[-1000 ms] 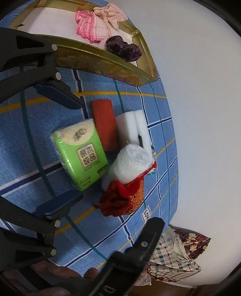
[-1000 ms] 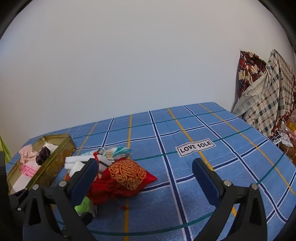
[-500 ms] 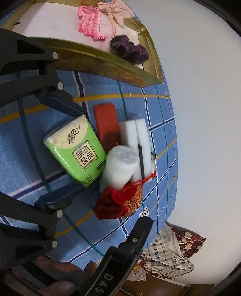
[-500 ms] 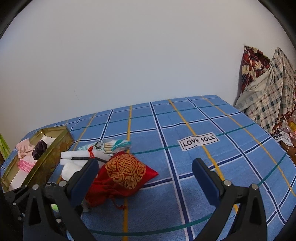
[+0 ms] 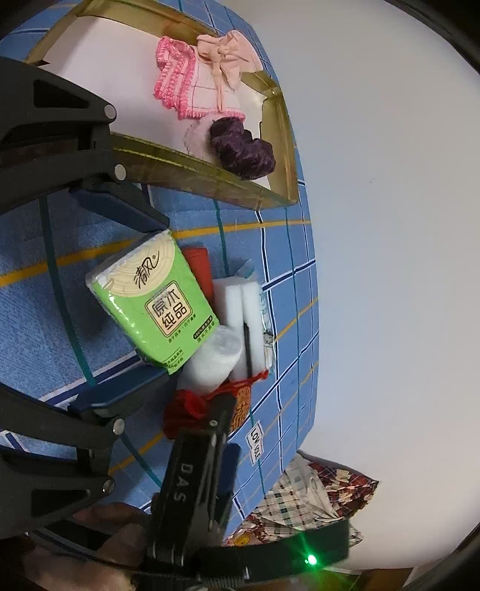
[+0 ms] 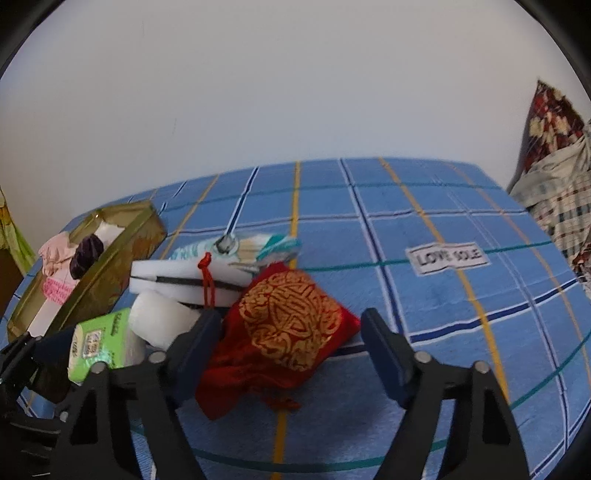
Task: Organize soft objects
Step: 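Grasp the green tissue pack with the left tool while the right tool grasps the red pouch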
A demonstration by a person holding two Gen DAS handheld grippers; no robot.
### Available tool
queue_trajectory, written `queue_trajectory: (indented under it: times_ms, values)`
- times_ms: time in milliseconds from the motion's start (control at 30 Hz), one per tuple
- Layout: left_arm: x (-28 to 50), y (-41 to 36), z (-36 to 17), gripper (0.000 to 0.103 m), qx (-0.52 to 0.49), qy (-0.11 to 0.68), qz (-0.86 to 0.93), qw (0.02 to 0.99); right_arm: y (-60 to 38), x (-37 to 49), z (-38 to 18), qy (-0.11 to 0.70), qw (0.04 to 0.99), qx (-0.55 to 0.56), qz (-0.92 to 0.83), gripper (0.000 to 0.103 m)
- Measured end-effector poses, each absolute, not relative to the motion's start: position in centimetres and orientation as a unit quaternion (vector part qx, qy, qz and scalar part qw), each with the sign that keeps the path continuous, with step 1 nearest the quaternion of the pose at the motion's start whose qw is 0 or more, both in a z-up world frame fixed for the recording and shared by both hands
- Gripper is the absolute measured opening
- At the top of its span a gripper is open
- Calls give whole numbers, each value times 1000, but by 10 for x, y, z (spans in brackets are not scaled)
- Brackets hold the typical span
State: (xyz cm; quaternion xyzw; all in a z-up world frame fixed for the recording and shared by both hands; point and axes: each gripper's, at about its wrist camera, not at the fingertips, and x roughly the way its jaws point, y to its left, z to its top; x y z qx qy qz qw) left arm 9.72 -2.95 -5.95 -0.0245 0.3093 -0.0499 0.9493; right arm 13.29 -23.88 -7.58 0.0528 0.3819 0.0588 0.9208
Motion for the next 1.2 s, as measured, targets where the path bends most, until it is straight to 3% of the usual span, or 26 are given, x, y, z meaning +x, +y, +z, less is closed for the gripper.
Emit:
queue_trajectory:
  times_ms: [100, 267, 367, 1200]
  values:
    - [97, -28, -59, 75, -30, 308, -50, 950, -238, 137, -80, 397, 914, 54, 69, 61]
    - [91, -26, -57, 75, -36, 294, -47, 954, -231, 137, -81, 402, 912, 39, 71, 23]
    - [89, -26, -55, 76, -38, 286, -44, 956, -228, 134, -78, 396, 915, 27, 76, 17]
    - [77, -25, -49, 76, -36, 242, -39, 969, -221, 95, -44, 270, 961, -6, 56, 12]
